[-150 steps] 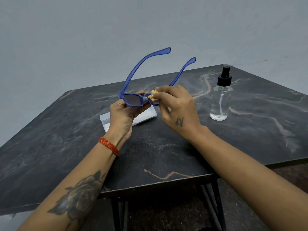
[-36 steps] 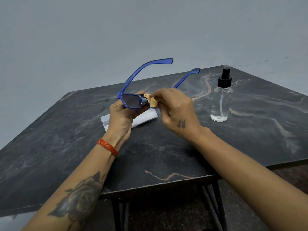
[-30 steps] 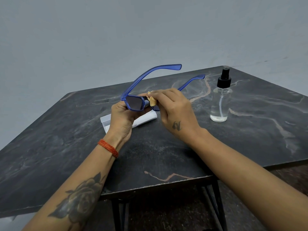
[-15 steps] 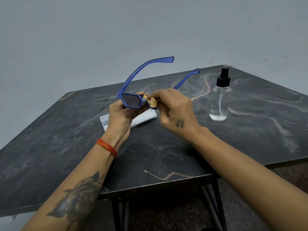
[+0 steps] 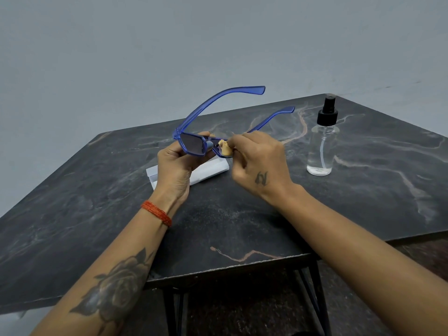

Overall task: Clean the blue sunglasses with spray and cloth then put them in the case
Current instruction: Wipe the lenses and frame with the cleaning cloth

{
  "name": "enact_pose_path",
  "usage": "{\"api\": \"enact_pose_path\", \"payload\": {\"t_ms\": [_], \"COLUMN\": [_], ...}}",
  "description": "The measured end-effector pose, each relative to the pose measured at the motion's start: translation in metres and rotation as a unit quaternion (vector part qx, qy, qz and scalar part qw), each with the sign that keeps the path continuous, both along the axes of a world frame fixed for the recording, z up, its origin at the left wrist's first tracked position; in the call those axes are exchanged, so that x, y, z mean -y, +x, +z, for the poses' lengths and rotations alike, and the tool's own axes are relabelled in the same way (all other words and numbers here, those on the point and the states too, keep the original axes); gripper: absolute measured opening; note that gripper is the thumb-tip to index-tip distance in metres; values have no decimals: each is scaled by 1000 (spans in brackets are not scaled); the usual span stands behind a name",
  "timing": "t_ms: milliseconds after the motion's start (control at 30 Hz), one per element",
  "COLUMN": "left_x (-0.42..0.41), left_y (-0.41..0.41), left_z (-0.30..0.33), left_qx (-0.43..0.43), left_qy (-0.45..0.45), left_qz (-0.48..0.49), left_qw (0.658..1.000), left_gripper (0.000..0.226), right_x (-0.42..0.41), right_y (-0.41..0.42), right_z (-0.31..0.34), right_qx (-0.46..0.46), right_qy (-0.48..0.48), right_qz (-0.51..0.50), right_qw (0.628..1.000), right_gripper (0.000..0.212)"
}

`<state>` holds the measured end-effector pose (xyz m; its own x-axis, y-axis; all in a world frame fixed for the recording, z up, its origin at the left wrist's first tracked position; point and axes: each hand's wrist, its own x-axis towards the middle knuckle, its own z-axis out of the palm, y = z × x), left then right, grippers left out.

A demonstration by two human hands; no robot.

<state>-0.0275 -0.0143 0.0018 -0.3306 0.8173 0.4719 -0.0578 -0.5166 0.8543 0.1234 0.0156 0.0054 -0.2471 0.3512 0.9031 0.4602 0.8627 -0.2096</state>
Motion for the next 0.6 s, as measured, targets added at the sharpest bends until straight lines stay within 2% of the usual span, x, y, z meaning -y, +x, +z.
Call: {"api": "enact_pose_path", "payload": {"t_ms": [167,367,600], "left_x": [2,0,3], "left_y": [0,2,2], "left_z": [2,2,2], "left_qx": [10,15,26], "left_qy": [9,-8,-3], "left_qz": [-7,5,-4], "left_qw": [1000,1000,1000], "left_gripper": [15,15,14], "right_x": [1,-3,-3], "right_y": [0,-4,-2], "right_z": [0,-1,1], "right_qx": [-6,2,-10], "right_qy": [-5,-27,-68], "right_qz": [45,38,106], "right_qw": [999,999,992], "right_gripper": [22,20,31]}}
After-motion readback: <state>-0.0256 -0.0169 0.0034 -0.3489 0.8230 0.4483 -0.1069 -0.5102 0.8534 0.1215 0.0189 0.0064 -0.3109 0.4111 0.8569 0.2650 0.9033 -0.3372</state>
